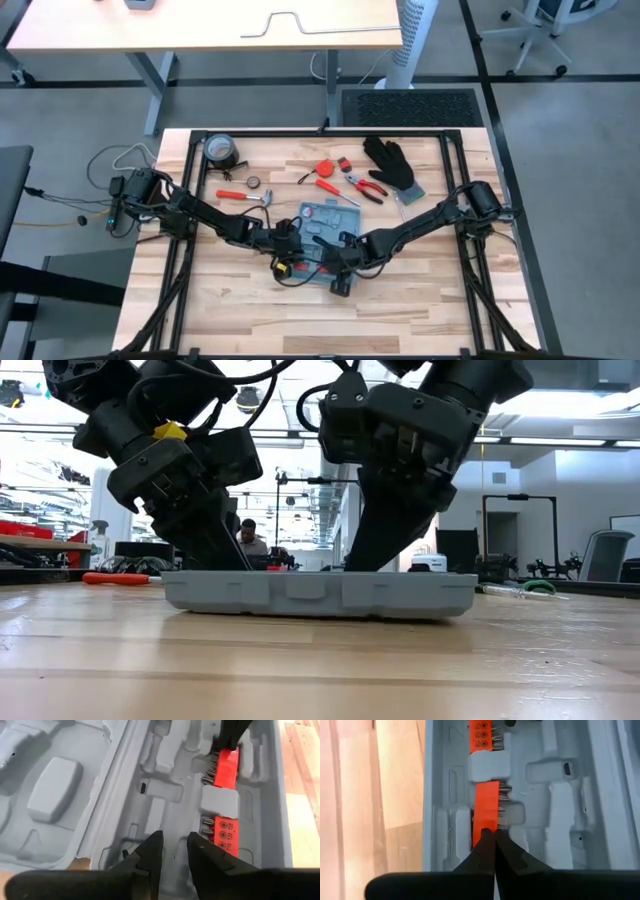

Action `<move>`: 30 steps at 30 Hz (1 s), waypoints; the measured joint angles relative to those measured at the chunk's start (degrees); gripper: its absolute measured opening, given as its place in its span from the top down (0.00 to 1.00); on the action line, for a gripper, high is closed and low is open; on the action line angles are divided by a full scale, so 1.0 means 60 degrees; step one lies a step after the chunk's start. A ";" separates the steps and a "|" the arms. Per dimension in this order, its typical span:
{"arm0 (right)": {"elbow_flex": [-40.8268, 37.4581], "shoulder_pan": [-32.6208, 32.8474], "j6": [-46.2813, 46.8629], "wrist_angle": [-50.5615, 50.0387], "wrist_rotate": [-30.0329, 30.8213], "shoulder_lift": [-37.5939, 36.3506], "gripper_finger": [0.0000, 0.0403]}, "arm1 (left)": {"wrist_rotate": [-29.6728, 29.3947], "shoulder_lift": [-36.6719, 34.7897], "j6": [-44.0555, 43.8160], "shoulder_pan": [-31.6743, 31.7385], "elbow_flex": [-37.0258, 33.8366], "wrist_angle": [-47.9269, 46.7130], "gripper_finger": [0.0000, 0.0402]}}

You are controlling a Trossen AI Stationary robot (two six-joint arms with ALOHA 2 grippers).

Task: Prefit tool cases
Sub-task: Remove the left orange terminal block from the gray toolbox

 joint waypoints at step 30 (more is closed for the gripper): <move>-0.0513 0.0050 0.2259 0.2761 0.2323 0.0135 0.78 | 0.1044 -0.1705 0.1431 -0.0463 0.0004 -0.1918 0.45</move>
